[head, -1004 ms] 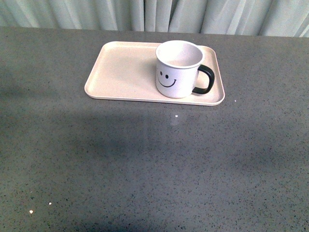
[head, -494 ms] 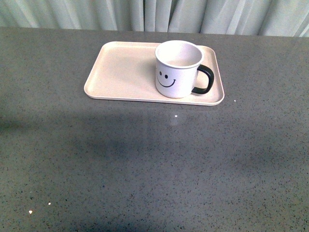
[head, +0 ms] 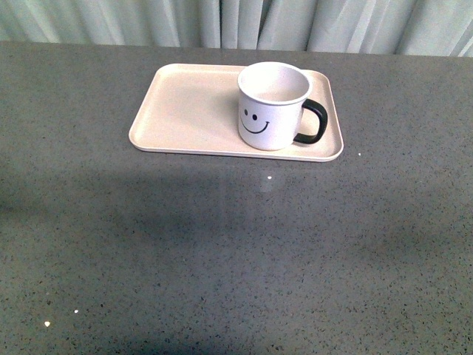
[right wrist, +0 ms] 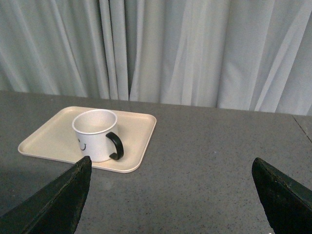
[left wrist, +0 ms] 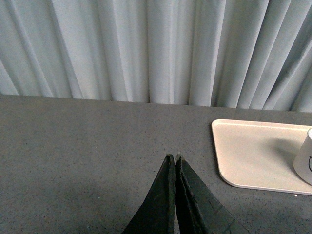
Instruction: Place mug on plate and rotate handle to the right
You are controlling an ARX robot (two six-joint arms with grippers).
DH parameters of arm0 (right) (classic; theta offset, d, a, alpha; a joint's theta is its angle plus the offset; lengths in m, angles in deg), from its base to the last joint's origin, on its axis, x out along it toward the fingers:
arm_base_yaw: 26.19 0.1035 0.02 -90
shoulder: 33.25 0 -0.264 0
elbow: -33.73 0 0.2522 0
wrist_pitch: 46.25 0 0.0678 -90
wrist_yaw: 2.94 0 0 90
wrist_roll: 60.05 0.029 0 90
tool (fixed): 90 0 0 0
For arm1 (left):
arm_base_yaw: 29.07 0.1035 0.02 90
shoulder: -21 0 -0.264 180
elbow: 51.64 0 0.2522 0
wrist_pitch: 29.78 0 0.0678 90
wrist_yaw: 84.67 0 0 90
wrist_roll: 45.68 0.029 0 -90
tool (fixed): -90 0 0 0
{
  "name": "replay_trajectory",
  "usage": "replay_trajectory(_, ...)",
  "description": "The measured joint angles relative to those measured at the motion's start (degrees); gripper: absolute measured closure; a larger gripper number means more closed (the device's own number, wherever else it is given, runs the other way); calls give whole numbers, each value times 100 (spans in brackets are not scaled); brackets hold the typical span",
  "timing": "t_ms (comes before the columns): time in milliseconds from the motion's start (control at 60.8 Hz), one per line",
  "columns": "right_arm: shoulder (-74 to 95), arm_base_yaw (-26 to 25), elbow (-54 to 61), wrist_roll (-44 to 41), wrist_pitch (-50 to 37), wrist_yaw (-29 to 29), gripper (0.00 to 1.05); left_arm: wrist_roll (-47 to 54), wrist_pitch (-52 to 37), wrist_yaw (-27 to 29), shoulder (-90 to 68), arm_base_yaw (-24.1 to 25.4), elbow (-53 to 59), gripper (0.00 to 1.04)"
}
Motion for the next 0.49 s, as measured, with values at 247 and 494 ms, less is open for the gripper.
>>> replay_trajectory(247,0,0,0,0,0,0,9,0,743,0,789,0,2,103)
replay_trajectory(494,0,0,0,0,0,0,9,0,1351,0,1412,0,2,103)
